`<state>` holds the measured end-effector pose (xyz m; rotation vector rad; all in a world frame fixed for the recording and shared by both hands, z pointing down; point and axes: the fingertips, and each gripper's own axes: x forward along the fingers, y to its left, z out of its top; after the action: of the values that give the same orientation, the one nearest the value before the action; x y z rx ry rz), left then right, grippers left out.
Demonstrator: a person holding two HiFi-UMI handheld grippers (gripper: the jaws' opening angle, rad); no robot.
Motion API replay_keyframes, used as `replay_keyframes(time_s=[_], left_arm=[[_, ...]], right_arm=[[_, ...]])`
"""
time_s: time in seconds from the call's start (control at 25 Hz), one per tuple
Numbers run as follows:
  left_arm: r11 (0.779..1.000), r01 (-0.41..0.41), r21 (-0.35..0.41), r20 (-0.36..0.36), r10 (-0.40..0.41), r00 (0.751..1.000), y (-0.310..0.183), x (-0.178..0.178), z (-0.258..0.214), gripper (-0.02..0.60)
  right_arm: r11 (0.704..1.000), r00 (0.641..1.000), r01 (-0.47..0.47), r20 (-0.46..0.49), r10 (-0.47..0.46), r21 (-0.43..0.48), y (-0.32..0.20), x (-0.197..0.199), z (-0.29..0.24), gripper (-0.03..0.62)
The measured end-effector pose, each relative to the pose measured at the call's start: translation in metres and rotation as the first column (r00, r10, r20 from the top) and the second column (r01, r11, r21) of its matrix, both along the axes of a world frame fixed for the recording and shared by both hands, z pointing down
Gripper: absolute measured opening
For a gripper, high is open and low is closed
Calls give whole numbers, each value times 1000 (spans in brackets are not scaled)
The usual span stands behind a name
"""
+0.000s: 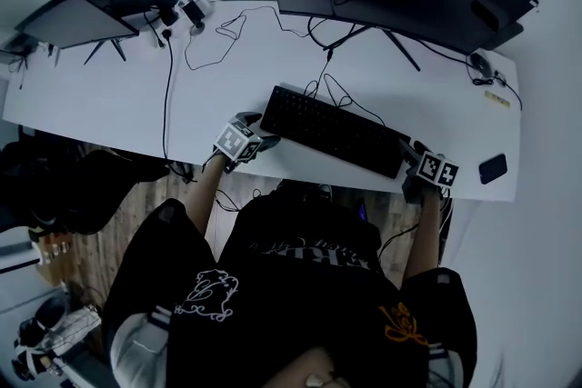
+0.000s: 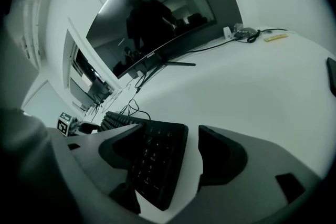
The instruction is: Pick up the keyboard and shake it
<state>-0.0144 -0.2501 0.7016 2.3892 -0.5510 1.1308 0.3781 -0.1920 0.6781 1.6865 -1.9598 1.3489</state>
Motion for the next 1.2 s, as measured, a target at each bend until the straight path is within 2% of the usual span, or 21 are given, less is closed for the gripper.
replay_keyframes(time_s=[0.16, 0.28, 0.44, 0.6, 0.72, 0.76, 0.84, 1.08, 1.2], left_arm=[[1000, -26, -12, 25, 26, 999, -13, 0, 13, 371], [999, -36, -13, 17, 36, 999, -20, 3, 16, 374], [997, -80, -18, -29, 80, 996, -20, 11, 20, 380], [996, -85, -4, -66, 85, 994, -20, 13, 20, 380], [994, -110, 24, -42, 111, 993, -18, 12, 21, 380], [992, -123, 35, -27, 124, 992, -18, 11, 22, 380], [989, -138, 52, -7, 138, 990, -17, 10, 24, 382], [989, -112, 91, -13, 114, 993, -17, 12, 25, 396], [995, -77, 64, -66, 81, 994, -19, 12, 23, 394]], right_arm=[[998, 995, -59, 83, 60, -13, -5, -2, 6, 322], [997, 993, -67, 91, 71, -47, -4, -4, 15, 322], [997, 995, -47, 81, 52, -67, -3, -6, 22, 321], [998, 997, -10, 76, 15, -70, -2, -5, 23, 321], [997, 997, 40, 64, -35, -67, -3, -11, 23, 321], [997, 996, 52, 72, -47, -64, -4, -15, 23, 295], [996, 996, 51, 76, -45, -73, -6, -21, 25, 309], [997, 998, -28, 49, 32, -71, -12, -17, 25, 299], [998, 998, -50, 40, 51, -35, -15, -16, 16, 289]])
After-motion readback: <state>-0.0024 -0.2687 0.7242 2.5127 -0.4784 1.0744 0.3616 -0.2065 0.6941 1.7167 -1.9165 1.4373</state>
